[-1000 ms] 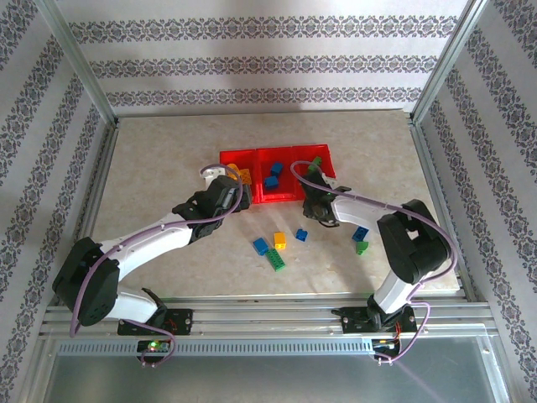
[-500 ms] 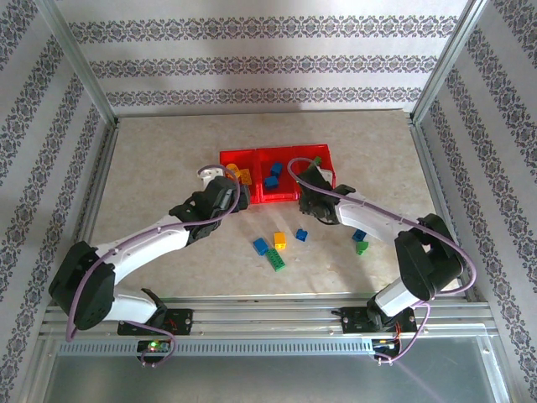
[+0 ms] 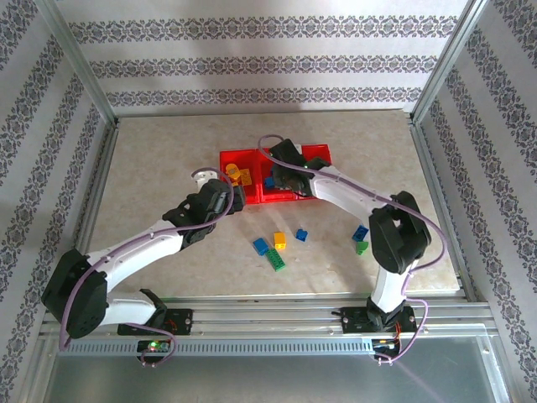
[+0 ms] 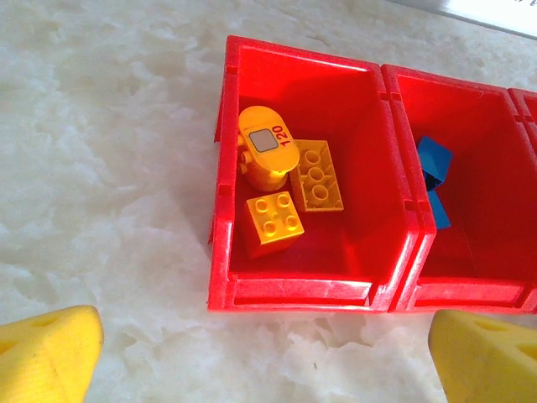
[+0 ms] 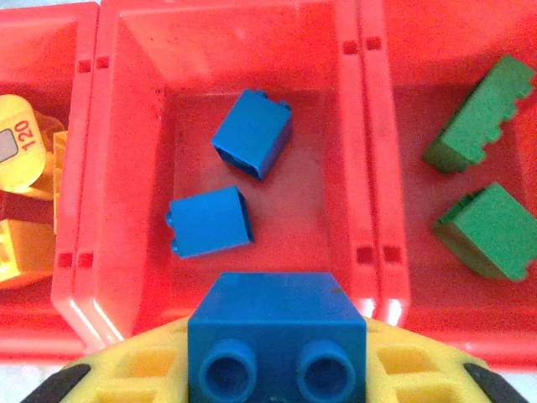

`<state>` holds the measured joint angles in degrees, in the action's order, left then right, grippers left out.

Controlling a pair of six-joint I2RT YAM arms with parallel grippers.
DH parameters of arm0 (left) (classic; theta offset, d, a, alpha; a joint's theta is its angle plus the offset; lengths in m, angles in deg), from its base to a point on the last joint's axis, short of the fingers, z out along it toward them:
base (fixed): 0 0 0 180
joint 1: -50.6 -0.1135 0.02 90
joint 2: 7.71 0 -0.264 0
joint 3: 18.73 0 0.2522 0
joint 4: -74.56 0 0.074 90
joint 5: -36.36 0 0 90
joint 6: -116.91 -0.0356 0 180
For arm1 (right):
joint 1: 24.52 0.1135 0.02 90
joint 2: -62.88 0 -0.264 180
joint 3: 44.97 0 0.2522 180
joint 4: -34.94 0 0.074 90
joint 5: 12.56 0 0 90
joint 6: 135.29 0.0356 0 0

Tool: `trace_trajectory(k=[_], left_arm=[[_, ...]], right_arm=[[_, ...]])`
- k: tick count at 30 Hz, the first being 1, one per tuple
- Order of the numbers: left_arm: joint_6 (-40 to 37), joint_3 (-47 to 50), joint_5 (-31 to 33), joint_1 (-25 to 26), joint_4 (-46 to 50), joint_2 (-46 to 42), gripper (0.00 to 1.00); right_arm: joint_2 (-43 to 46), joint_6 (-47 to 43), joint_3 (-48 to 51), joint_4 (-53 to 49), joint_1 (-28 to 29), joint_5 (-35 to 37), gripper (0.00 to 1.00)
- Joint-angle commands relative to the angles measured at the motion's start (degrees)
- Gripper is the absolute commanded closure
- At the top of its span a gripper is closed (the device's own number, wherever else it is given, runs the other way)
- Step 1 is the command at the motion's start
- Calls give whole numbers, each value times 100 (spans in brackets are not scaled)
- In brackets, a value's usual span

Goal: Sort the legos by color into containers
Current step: Place the lego in the container.

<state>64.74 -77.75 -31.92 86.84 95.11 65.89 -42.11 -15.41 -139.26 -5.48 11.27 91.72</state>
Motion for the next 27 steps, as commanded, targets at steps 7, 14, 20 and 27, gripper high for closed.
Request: trace_trajectory(k=[7,14,20,27], left_arm=[[66,146,140,-105,104,-193,0],[72,151,138,-122,112,-206,0],[67,131,96,-136,112,-190,0],[69,114,79,-145,136,-215,0]], right_arm=[[-966,-548,-1094,-710,-17,230,68],[-1220,-609,-1322,-841,-55,268,61],[-1226,-586,-1316,-859,-57,242,54],[-952,-579,-1301,-909,-33,202,50]])
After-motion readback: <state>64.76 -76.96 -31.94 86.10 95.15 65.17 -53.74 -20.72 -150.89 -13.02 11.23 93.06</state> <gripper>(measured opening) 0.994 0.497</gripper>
